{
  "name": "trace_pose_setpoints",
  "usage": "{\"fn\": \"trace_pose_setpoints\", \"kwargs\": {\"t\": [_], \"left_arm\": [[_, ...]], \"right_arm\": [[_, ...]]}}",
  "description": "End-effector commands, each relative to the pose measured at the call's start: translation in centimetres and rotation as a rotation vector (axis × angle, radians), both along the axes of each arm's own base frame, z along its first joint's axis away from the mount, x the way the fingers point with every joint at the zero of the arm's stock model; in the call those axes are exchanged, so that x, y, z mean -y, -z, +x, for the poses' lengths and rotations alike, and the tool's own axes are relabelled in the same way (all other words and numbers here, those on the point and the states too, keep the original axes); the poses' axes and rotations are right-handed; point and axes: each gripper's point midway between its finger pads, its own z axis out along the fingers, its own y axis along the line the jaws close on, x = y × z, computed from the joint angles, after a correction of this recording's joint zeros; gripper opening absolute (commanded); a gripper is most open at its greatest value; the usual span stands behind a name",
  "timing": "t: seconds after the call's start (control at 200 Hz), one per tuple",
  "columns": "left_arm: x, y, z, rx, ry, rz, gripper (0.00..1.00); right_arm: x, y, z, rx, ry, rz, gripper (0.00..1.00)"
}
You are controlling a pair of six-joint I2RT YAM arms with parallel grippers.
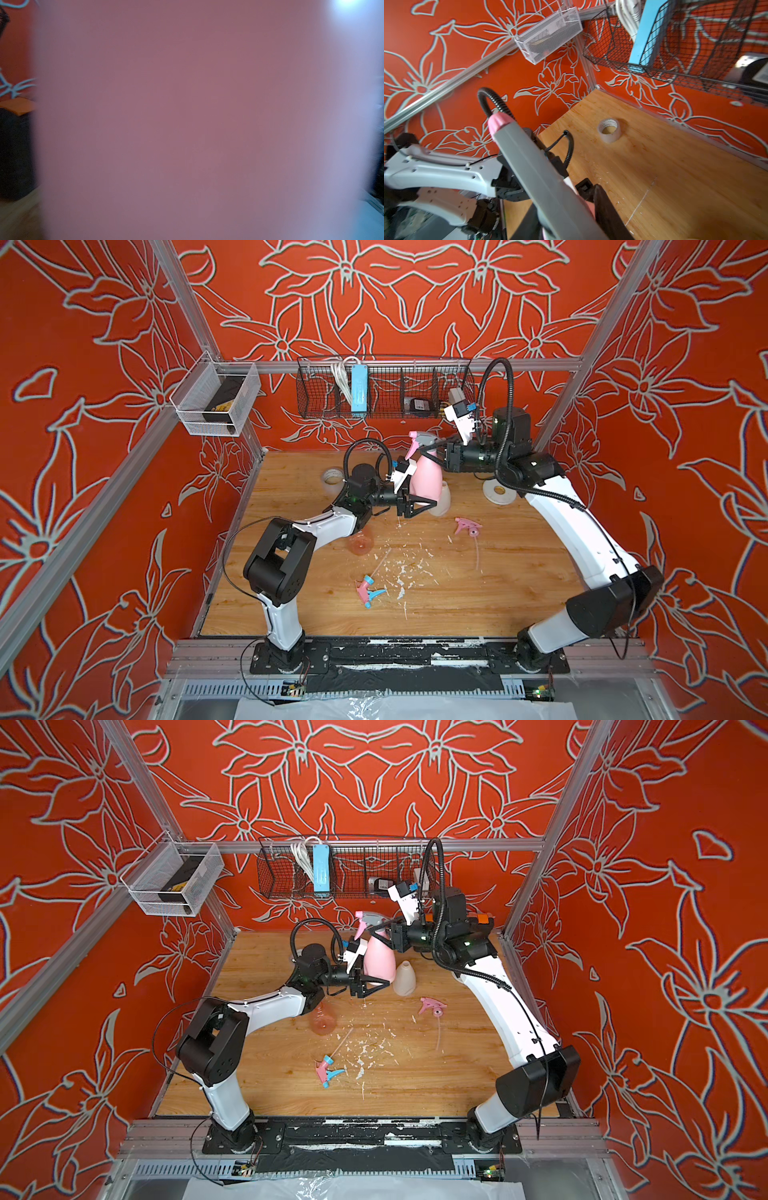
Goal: Attach spray nozzles to spray bottles
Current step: Screw the spray nozzle on the spray bottle, then place the spray bottle at the center of the board.
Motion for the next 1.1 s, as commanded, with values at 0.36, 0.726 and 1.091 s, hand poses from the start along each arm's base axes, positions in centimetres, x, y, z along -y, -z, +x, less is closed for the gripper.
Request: {"fn": "trace_pose_setpoints", "kwargs": {"t": [0.36,0.726,1.091], "left_arm": [[-1.7,-4.4,4.8,0.117,-0.521,-0.077,0.34],[-0.7,-0.7,5.3,0.074,-0.518,0.038,0.97],[-1.7,1.2,5.3,0.073,-0.555,0.189,0.98]], "right_arm": [[5.4,6.0,2.6,-0.087,0.621,-0.221,0.00],[9.5,3.8,2.0,0.011,0.754,-0.212,0.00],[24.5,8.9,5.0,0.028,1.140,-0.380,0.00]]}}
